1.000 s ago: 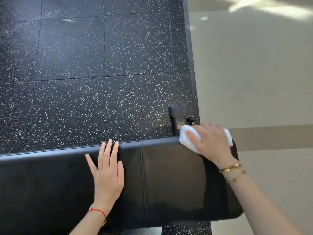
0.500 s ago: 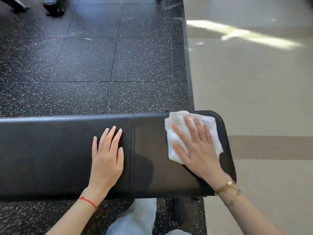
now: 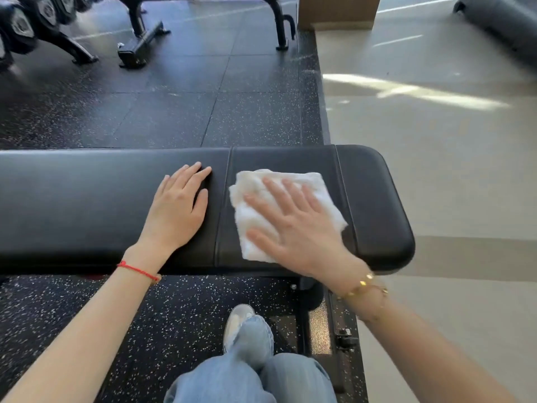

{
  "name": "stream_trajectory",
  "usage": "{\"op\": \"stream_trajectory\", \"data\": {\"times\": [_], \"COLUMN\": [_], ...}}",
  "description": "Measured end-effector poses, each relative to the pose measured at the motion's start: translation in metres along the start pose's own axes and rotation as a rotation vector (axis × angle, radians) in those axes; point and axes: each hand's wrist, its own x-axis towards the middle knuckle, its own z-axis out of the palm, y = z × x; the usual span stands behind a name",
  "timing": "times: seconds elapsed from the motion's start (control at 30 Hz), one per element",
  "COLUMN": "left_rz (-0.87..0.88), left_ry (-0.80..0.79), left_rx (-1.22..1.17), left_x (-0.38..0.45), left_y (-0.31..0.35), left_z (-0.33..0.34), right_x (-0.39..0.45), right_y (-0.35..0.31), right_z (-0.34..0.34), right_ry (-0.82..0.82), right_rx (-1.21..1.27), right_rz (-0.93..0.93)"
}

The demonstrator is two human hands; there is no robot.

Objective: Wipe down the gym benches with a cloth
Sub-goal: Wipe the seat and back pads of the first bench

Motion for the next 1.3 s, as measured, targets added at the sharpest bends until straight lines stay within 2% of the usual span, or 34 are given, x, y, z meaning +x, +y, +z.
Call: {"op": "stream_trajectory", "data": {"times": [0.1, 0.27, 0.33, 0.43, 0.5, 0.6, 0.77, 0.9, 1.03, 1.17, 1.3], "left_rz": [-0.002, -0.041, -0.065, -0.078, -0.084, -0.080, -0.084, -0.070, -0.084, -0.075, -0.082], "left_ry": [0.051, 0.100, 0.110, 0.124, 0.127, 0.148, 0.181, 0.234, 0.285, 0.289, 0.320], "left_rx": [-0.014, -0.020, -0.024, -0.030, -0.040, -0.043, -0.042, -0.086, -0.131, -0.125, -0.138], "left_x": [-0.010, -0.027, -0.031, -0.032, -0.032, -0.033, -0.033, -0.032, -0.037, -0.041, -0.055], "left_y": [-0.003, 0.010, 0.015, 0.016, 0.017, 0.016, 0.016, 0.014, 0.014, 0.016, 0.015], "left_z": [-0.003, -0.001, -0.001, -0.001, -0.001, -0.001, 0.001, 0.000, -0.002, -0.002, 0.005], "right_x": [-0.024, 0.009, 0.014, -0.012, -0.034, -0.057, -0.008, 0.051, 0.025, -0.046, -0.096], "right_y": [0.029, 0.053, 0.033, 0.000, 0.001, 0.024, 0.076, 0.057, 0.014, 0.010, 0.053], "right_z": [-0.009, -0.014, -0.008, 0.004, 0.004, -0.001, -0.015, -0.015, -0.001, 0.011, 0.026], "right_ry": [0.044, 0.038, 0.048, 0.040, 0.072, 0.155, 0.099, 0.029, 0.030, 0.176, 0.401], "right_rx": [-0.016, -0.026, -0.071, -0.064, -0.052, -0.087, -0.022, -0.019, -0.029, -0.111, -0.320], "right_rz": [0.095, 0.283, 0.237, 0.073, 0.058, 0.178, 0.343, 0.261, 0.017, -0.062, 0.008]}}
